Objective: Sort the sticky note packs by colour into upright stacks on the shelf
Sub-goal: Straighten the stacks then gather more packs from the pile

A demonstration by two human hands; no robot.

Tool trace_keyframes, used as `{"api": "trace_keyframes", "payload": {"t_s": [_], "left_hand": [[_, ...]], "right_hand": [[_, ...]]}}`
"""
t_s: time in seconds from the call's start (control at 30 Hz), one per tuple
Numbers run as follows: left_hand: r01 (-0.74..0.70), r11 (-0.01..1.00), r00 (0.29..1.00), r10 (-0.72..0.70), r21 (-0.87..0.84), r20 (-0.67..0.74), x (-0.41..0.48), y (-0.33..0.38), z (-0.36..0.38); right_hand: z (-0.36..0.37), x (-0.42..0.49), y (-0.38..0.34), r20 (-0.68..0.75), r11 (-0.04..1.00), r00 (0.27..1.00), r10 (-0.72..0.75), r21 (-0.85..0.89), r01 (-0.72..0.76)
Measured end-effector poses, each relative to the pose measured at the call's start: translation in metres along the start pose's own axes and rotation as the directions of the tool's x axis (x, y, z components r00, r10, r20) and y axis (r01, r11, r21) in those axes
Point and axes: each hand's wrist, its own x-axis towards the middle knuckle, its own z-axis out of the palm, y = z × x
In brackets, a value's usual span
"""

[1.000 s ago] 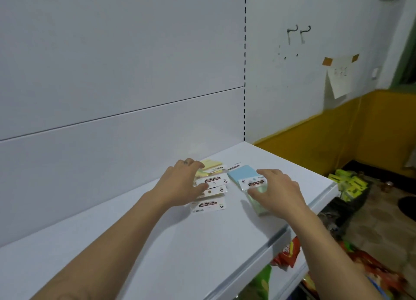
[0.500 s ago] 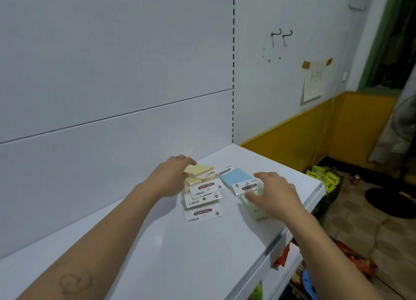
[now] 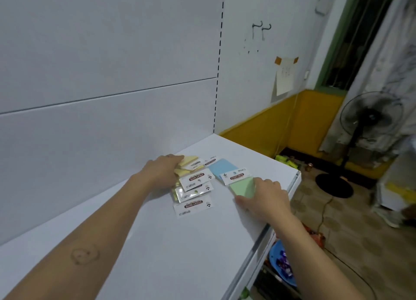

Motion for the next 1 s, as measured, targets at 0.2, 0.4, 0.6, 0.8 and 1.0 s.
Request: {"api": "trace_keyframes", "payload": {"t_s": [0.2,0.4,0.6,0.8,1.0], "left_hand": [[0.024,0.999,0.995,-0.021,0.023,-0.1,-0.012,-0.006,0.0],[0.062,0.997,0.989,-0.066,-0.039,-0.132,-0.037,-0.005,0.008],[0.138,0.987,0.972,-0.151,-0.084,-0.181,-0.064,-0.006,0.011],[0.181,0.983,0.961,-0.186,-0.041,-0.205,-0.082,-0.012,0.032],[0.221,0.852,0.845,-0.41,-0.475,-0.342,-0.096,-0.018,0.036]], "right_hand": [[-0.001,0.007,0.003,0.039,0.987,0.995,0.096,0.127,-0.1],[0.004,0.011,0.004,0.02,0.864,0.997,0.076,0.498,-0.076],[0.006,0.014,-0.01,-0.202,0.469,0.973,0.113,0.874,0.127],[0.028,0.005,-0.032,-0.148,0.274,0.988,-0.042,0.949,0.154],[0.035,0.008,-0.033,-0.174,0.463,0.973,-0.154,0.857,0.227]]}}
